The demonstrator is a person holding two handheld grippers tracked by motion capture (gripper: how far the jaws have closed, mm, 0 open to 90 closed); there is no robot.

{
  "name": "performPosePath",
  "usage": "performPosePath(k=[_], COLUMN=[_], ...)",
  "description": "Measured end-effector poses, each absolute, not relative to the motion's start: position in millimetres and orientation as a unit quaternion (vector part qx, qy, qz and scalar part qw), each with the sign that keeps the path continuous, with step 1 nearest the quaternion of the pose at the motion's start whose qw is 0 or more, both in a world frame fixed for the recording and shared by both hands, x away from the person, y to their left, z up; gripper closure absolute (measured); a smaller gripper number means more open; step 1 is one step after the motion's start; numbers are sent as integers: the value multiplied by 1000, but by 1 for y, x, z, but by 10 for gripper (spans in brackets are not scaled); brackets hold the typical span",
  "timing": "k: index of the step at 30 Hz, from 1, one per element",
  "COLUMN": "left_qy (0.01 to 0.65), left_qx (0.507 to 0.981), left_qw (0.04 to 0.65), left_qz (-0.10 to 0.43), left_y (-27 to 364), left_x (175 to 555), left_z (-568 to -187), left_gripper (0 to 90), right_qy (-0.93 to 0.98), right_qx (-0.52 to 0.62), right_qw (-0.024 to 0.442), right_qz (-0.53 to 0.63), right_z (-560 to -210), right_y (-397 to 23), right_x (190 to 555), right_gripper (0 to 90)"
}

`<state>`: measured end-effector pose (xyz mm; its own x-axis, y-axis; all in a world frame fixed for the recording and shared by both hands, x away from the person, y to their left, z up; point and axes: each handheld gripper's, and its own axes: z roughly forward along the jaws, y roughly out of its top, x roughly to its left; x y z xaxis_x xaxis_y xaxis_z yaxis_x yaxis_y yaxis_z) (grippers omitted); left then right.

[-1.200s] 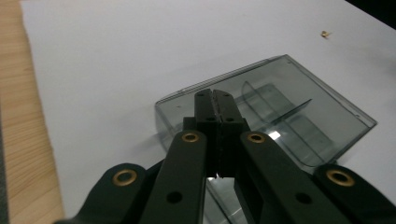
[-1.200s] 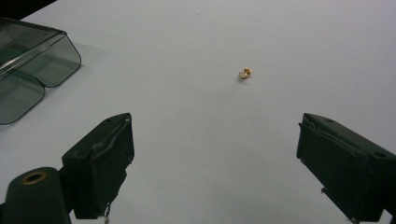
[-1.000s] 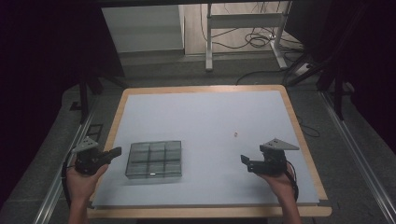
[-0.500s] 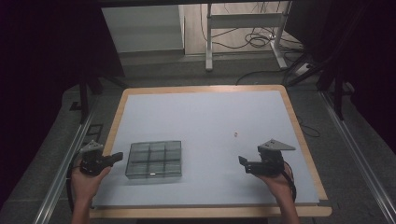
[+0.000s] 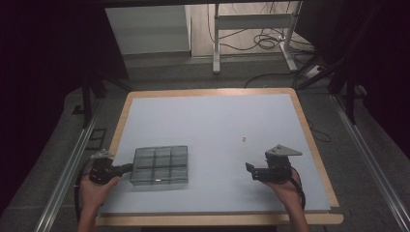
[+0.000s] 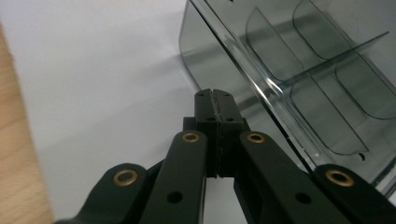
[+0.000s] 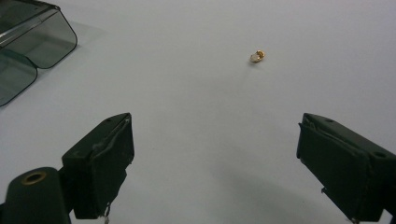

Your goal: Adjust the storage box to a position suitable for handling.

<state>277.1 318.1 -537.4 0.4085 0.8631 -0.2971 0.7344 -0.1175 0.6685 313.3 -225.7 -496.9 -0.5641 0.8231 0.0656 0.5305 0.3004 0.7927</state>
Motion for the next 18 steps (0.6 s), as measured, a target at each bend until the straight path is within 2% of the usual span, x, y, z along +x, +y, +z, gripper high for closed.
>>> performPosePath(k=[18], left_qy=[537], left_qx=[739], left_qw=[398], left_qz=[84], left_y=[315], left_x=[281], left_z=[-536], left_gripper=[900], right_qy=[787], right_qx=[432], right_qw=[184], right_qz=[399], right_z=[-498], right_y=[-225], right_x=[314], right_gripper=[106])
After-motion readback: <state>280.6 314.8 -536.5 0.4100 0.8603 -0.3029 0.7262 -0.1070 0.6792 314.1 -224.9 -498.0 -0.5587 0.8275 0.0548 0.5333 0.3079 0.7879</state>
